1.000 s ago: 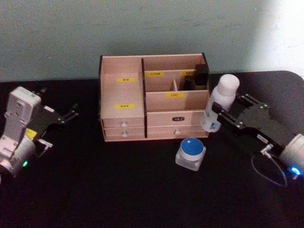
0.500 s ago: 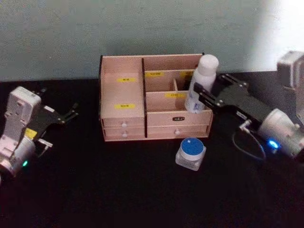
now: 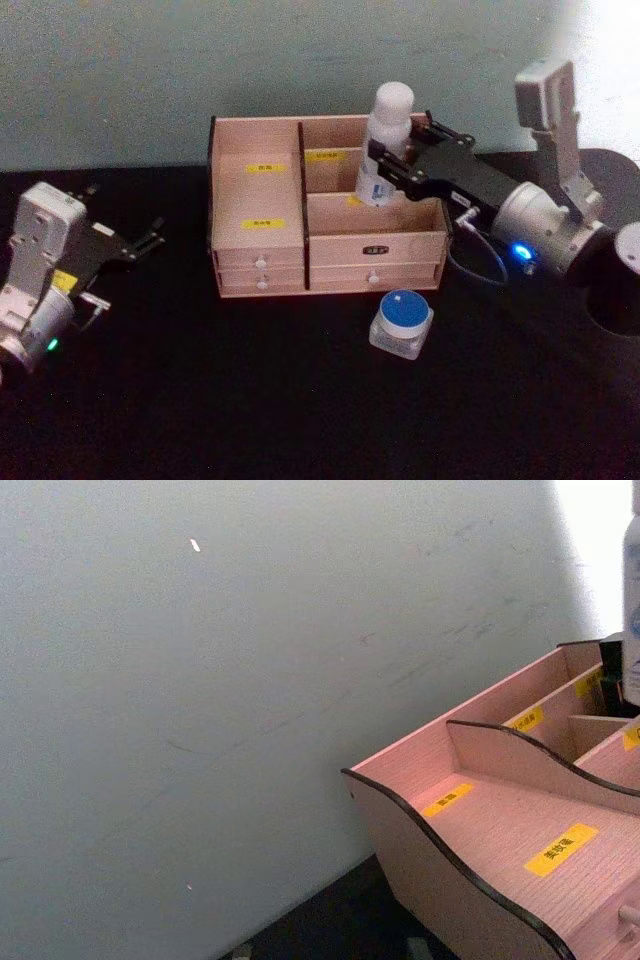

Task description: Pick up the facial cleanser and watermelon frost from the table and place them into the tiered storage box.

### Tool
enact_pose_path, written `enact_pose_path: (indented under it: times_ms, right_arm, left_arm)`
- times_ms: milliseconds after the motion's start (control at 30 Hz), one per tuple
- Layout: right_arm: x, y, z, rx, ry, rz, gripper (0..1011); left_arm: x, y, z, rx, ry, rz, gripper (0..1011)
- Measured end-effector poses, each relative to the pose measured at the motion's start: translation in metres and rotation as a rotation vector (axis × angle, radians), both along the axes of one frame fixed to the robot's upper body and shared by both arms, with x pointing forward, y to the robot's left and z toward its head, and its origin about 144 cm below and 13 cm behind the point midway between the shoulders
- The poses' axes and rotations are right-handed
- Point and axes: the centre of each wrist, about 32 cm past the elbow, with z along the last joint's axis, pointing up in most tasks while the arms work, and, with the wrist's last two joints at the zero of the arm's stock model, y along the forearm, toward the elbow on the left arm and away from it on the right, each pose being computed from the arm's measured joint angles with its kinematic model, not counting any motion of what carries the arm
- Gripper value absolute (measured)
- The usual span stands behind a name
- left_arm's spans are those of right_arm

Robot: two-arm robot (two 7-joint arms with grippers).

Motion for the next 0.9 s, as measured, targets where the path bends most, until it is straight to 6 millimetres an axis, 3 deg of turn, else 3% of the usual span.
enact_pose_path:
  times_ms: [433, 900]
  right_arm:
    - [0.033, 0.02, 0.005, 0.001, -0.004, 0.012, 589]
    - [0.044, 0.027, -0.002, -0.005, 0.024, 0.011, 589]
  left_arm:
    - [0.0, 0.0, 0.0, 0.0, 0.0, 0.0, 1001]
    - [0.0, 0.0, 0.0, 0.0, 0.0, 0.0, 1001]
